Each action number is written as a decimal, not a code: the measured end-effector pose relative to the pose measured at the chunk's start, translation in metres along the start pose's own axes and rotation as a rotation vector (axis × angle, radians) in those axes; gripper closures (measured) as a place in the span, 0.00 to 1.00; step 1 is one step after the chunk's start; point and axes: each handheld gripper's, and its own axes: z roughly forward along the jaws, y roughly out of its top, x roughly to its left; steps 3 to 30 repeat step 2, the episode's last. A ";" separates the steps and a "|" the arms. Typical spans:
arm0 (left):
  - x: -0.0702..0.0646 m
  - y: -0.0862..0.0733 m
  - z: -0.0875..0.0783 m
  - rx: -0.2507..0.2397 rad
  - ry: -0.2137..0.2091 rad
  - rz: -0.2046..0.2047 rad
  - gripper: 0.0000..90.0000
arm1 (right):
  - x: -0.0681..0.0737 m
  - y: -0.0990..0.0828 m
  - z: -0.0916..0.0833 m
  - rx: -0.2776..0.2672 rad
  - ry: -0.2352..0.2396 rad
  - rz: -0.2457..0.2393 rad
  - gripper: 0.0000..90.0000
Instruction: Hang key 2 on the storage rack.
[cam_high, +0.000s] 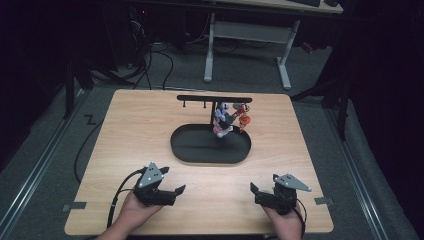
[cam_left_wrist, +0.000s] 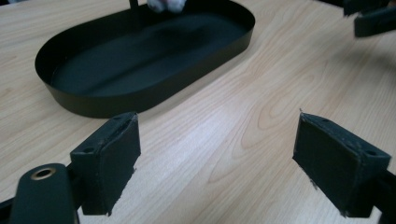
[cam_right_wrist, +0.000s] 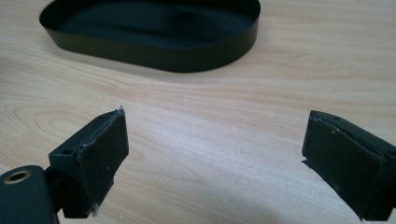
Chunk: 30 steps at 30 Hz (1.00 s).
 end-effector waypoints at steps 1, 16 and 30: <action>0.000 0.000 0.001 0.001 0.000 0.001 0.17 | -0.001 -0.002 0.002 0.013 0.004 0.009 0.08; 0.000 0.000 0.002 0.007 -0.002 0.004 0.17 | -0.001 -0.003 0.002 0.018 0.005 0.013 0.08; 0.000 0.000 0.002 0.007 -0.002 0.004 0.17 | -0.001 -0.003 0.002 0.018 0.005 0.013 0.08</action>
